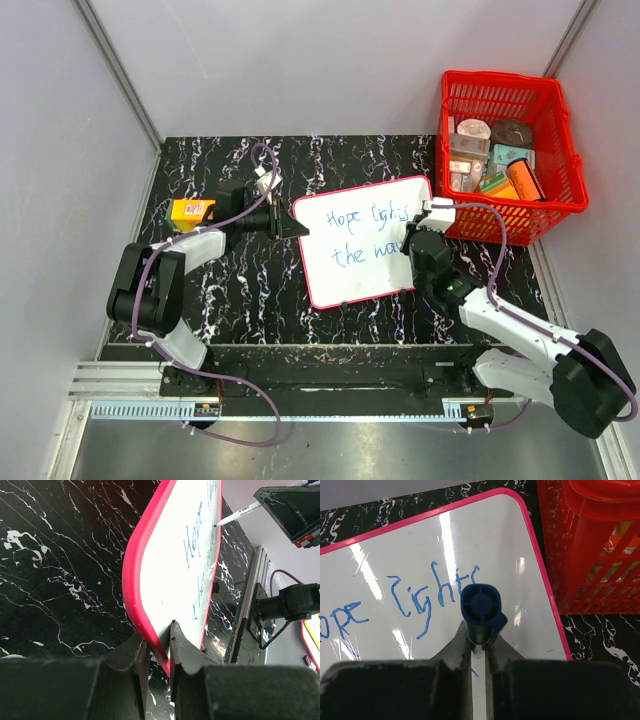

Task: Write a sentence on the whiteboard
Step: Write on the whiteboard with the whiteboard.

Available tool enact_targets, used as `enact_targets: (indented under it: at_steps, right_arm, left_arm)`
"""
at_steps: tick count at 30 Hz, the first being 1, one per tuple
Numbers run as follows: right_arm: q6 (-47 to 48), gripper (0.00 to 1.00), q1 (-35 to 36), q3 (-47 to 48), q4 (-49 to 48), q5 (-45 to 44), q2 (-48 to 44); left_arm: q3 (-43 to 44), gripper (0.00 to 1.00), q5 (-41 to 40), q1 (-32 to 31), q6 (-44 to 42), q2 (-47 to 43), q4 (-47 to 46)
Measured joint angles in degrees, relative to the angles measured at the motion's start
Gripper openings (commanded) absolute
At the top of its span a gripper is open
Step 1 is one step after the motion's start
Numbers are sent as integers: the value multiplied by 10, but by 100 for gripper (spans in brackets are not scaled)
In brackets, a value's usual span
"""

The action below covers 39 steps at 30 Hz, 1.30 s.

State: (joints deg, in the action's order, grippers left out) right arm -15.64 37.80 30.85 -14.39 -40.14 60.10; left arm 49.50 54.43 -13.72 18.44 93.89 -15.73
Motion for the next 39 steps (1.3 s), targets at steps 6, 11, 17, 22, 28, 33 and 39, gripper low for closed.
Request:
enact_targets:
  at_steps: [6,11,17,22,28,33,39]
  right_arm:
    - [0,0,-1,4,-8,-2,10]
    - [0,0,-2,4,-8,1,10]
    - [-3,0,-4,4,-6,3,9]
    - [-8,0,-4,4,1,7,7]
    - [-18,0,-4,4,12,11,3]
    - [-25,0,-4,4,26,22,-2]
    - [-35,0,-4,4,45,32,-9]
  left_arm:
    - [0,0,0,0,0,0,0]
    - [0,0,0,0,0,0,0]
    - [0,0,0,0,0,0,0]
    - [0,0,0,0,0,0,0]
    - [0,0,0,0,0,0,0]
    - [0,0,0,0,0,0,0]
    - [0,0,0,0,0,0,1]
